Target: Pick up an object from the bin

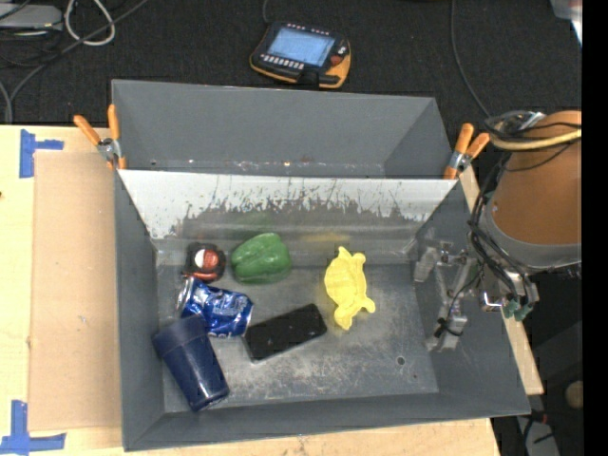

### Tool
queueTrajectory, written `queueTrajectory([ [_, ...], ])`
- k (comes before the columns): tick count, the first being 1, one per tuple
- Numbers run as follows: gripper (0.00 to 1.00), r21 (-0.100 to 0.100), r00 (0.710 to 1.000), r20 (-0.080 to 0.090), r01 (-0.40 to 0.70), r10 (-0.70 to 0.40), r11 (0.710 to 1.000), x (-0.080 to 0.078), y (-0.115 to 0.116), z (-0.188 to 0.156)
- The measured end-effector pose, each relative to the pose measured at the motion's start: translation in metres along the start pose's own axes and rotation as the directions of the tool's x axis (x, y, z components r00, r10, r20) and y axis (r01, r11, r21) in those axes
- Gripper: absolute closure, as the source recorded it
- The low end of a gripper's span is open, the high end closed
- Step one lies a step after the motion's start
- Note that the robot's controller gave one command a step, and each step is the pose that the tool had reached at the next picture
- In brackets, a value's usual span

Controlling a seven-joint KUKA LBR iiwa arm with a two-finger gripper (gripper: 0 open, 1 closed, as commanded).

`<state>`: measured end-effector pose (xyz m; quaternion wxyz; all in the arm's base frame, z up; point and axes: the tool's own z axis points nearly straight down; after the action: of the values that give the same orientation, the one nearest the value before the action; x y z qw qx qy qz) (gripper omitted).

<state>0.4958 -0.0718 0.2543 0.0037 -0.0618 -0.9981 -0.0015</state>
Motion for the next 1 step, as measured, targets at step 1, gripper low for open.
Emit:
queueTrajectory([
  [1,1.0,0.001,1.0,0.002,-0.013,0.013,1.0,0.0165,0.0701,0.0861],
])
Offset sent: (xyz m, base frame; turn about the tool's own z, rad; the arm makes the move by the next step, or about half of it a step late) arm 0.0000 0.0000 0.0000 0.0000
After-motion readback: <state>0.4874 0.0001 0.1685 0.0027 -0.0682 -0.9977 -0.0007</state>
